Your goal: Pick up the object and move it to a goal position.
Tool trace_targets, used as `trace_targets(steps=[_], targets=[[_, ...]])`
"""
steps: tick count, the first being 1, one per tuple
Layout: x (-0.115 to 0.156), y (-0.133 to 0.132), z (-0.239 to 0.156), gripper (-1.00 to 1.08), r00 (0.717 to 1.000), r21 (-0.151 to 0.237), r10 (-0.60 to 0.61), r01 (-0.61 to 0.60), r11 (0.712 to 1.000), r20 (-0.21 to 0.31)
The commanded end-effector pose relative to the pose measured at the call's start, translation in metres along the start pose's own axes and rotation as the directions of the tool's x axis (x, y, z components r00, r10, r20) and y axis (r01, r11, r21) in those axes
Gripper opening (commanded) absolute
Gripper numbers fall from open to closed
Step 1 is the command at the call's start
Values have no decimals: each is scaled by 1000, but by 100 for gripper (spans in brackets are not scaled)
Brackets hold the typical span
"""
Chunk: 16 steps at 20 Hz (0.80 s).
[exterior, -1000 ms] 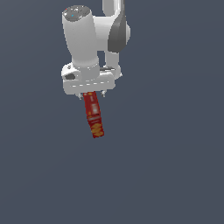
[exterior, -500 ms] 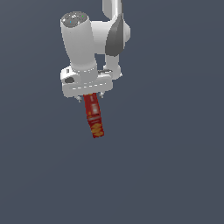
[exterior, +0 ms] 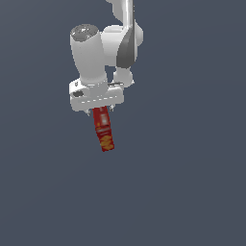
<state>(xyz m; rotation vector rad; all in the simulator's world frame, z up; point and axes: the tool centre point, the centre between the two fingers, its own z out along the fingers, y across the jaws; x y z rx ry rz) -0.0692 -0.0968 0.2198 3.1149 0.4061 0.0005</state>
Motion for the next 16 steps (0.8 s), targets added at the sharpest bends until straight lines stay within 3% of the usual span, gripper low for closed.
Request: trace_targets(steps=[1,8,9,16], targets=[[-1,0,12,100,1000,0,-1,1,1000,1],[0,0,28,100,1000,0,-2,2,1000,0],[0,0,28,-100,1000,0,-2,2,1000,0],[0,0,28,-100,1000,0,-2,2,1000,0]])
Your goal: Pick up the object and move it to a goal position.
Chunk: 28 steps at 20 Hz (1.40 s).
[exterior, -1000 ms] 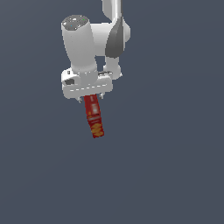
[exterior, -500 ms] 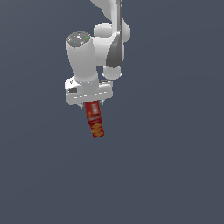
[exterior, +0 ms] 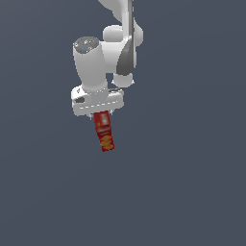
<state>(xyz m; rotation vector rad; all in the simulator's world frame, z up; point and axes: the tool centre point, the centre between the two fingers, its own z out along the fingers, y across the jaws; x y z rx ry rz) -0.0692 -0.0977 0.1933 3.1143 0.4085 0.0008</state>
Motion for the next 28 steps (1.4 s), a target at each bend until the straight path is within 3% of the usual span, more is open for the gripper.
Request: trace_targets(steps=[1,12,28], targets=[[0,-1,1,-100,1000,0,0,0,1000,1],[14,-3,-18,-100,1000,0,0,0,1000,0],[78,-16,-101,-100,1000,0,0,0,1000,0]])
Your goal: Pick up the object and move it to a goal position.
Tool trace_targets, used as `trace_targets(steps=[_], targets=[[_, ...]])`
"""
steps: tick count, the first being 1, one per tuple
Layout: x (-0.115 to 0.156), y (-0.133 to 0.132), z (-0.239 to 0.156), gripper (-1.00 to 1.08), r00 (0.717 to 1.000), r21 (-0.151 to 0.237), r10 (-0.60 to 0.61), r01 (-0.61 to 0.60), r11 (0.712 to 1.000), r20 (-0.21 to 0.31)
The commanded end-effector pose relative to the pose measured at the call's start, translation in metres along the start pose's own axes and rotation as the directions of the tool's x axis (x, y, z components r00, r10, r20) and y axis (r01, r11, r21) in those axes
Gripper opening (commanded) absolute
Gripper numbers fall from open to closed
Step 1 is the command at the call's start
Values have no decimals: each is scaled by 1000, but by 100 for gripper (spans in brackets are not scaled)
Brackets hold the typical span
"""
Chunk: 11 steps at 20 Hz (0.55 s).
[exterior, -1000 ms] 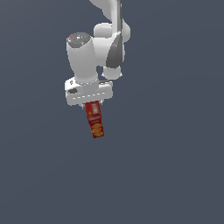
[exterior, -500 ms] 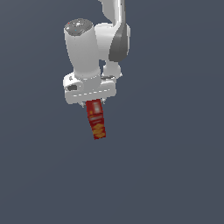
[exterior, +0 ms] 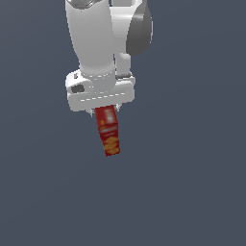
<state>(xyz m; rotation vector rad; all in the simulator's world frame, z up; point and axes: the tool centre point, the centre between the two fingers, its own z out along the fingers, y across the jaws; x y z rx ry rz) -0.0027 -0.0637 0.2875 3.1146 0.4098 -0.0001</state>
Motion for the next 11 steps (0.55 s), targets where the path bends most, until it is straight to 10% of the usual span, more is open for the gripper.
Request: trace_targets(steps=[1,11], targets=[[8,-1,-10,-100,1000,0,1,-1,1000,0],[20,-3,-24,-100,1000,0,0,0,1000,0]])
